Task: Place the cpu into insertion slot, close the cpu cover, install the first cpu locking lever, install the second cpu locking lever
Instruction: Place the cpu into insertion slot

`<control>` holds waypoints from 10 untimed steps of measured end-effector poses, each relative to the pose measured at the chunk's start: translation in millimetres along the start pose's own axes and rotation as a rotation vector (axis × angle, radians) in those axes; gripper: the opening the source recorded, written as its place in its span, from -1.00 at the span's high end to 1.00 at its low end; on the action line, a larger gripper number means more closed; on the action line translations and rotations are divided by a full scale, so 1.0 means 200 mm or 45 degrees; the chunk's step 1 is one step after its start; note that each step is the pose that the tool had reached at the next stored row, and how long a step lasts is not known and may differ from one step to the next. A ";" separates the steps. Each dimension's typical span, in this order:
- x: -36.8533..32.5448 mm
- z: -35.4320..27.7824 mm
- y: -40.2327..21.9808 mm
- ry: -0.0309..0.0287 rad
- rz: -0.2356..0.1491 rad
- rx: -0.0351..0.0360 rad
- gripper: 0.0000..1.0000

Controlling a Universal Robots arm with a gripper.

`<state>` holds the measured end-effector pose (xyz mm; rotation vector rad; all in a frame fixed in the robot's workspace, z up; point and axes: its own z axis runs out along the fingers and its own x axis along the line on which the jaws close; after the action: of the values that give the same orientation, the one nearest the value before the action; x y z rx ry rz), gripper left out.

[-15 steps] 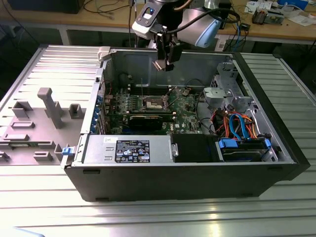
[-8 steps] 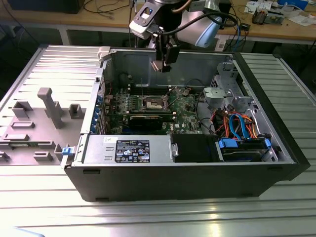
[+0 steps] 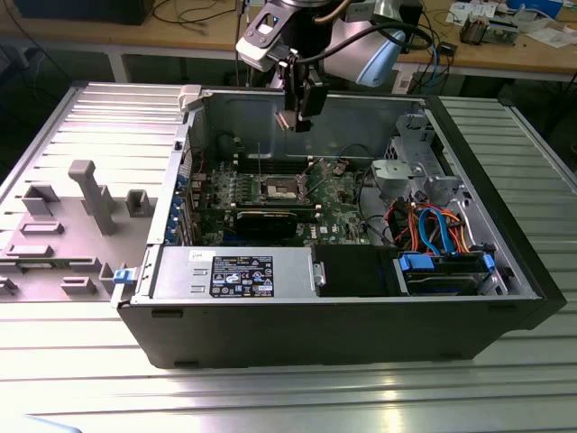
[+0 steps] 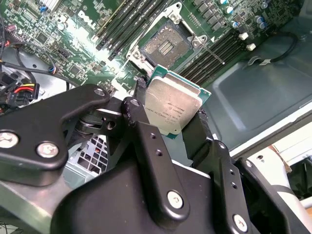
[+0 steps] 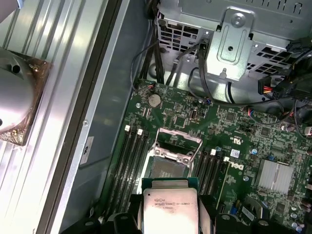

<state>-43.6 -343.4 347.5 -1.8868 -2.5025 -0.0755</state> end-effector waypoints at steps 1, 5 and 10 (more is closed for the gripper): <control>0.000 0.001 0.000 -0.0001 0.008 0.0011 -0.09; -0.001 0.012 0.000 -0.0018 0.072 0.0001 -0.09; -0.001 0.037 -0.001 -0.0037 0.185 0.0044 -0.09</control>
<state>-43.6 -343.5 340.1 -2.0615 -2.3567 -0.0674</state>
